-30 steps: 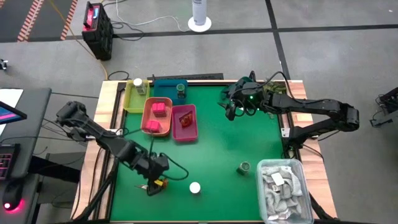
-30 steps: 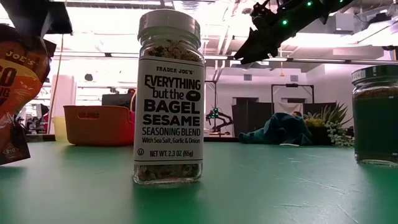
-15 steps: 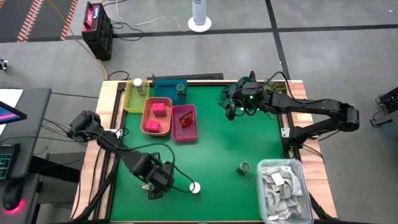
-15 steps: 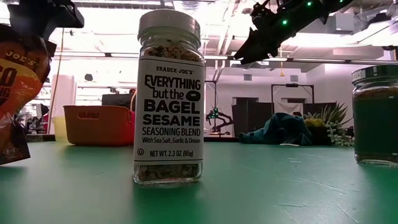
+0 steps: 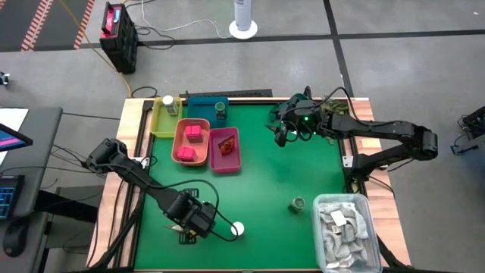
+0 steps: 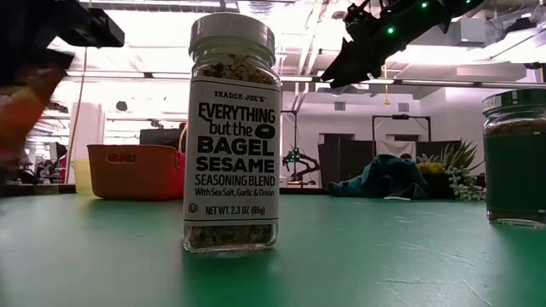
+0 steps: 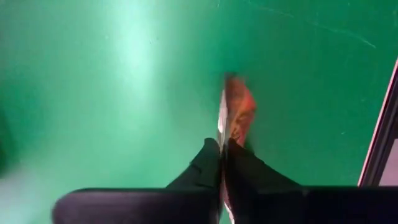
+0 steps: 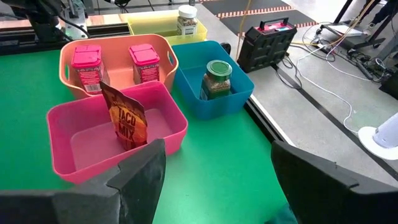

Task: Sort spices by type
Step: Put the right orange seasoning pack into the red bin

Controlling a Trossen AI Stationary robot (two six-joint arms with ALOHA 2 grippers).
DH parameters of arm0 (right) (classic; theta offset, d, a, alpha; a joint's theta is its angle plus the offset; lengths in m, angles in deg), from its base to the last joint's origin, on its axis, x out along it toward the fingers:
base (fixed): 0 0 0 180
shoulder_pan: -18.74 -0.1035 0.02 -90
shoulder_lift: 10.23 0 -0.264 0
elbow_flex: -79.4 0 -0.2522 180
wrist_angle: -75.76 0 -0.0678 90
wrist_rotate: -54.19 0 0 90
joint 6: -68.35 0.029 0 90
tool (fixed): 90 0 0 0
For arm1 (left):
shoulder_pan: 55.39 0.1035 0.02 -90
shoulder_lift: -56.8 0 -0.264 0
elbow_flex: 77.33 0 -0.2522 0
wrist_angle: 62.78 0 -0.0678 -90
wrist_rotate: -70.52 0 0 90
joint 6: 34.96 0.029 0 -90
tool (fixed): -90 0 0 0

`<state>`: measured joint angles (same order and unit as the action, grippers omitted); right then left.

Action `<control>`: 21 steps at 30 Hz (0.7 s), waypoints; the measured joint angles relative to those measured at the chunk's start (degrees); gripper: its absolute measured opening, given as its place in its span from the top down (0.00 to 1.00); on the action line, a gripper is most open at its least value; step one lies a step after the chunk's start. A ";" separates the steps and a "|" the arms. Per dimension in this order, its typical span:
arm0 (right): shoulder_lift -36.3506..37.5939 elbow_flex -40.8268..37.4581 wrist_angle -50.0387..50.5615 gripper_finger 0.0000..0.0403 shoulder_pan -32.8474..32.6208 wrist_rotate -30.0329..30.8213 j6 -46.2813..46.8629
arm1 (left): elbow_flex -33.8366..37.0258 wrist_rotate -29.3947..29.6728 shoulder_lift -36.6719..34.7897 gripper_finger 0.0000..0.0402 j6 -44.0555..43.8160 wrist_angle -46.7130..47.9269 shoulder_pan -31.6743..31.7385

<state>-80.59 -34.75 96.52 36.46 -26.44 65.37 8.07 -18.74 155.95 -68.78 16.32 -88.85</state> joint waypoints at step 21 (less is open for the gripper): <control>0.00 -0.02 0.02 0.21 -0.01 0.00 0.09 | -20.09 23.16 -2.67 1.00 20.90 24.51 8.10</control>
<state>-80.59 -34.77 96.55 36.44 -26.44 65.45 -12.03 4.42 153.28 -47.88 40.83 -80.76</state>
